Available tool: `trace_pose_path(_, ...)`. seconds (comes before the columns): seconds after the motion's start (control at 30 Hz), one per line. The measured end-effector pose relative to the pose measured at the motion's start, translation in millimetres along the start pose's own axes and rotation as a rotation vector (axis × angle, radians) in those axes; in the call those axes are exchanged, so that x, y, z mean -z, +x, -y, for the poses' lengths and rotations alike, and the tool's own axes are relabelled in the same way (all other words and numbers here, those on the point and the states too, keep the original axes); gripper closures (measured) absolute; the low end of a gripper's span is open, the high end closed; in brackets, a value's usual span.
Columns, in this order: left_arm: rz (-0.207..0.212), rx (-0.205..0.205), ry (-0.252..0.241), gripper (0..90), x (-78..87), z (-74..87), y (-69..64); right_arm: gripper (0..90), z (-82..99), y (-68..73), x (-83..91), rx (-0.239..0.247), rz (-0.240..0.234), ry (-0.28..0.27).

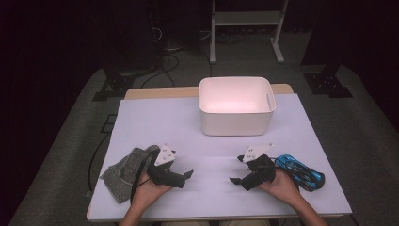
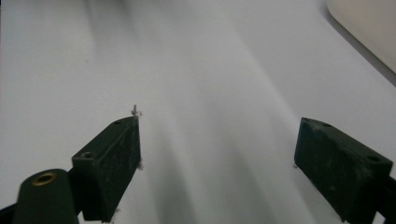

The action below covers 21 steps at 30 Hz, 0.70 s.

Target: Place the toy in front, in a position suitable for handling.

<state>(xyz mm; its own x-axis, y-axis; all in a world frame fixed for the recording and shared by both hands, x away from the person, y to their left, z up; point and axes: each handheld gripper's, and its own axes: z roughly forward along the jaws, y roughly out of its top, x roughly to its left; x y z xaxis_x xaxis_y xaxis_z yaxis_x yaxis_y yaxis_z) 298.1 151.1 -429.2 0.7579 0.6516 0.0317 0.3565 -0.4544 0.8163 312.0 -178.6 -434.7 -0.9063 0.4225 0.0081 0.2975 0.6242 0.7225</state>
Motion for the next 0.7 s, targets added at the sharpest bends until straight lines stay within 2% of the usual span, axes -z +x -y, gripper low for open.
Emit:
trace_pose_path(0.3, -0.006, 0.002, 0.001, 3.2, -0.6, 0.2, 0.6, 13.3, 2.1, -6.5, 20.3, -0.011, 0.024, -0.029)
trace_pose_path(0.7, -0.008, 0.001, 0.003, 3.2, -0.1, 0.4, 1.5, 13.3, 4.3, -12.2, 39.8, -0.025, 0.045, -0.031)
